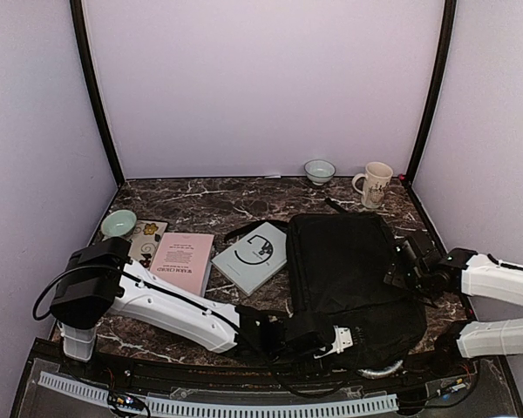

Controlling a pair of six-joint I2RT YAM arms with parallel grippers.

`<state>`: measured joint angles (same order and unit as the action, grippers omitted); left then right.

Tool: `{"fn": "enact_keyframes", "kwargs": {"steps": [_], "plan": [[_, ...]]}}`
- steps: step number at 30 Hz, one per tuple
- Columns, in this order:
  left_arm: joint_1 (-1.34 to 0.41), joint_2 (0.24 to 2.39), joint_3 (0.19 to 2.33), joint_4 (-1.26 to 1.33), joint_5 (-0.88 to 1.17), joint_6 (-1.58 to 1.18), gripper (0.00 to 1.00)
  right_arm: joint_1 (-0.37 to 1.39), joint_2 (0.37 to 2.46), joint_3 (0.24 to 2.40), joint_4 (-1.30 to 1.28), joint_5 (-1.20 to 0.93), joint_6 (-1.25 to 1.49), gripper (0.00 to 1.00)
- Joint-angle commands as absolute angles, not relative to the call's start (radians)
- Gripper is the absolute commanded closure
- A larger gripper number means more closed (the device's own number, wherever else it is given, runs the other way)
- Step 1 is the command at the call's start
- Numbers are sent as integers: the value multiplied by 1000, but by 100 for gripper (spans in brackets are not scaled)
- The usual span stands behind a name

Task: Pack the student bag
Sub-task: Adjust the student bag at the center of the board, then pick up the student bag from the center of the board.

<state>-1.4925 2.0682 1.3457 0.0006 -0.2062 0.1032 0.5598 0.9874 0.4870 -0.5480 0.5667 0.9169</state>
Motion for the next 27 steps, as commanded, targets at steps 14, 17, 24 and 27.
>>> {"fn": "enact_keyframes", "kwargs": {"steps": [14,17,24,27], "plan": [[-1306,1788,1106,-87,-664,-37,33,857,670,227,-167,160,979,21],[-1278,1698,1071,-121,-709,-90,34,906,748,267,-144,218,979,20],[-1398,1656,1099,-103,-593,-59,27,935,858,420,-266,366,963,20],[-1452,1742,1181,-113,-521,-50,18,934,809,447,-343,460,995,19]]}}
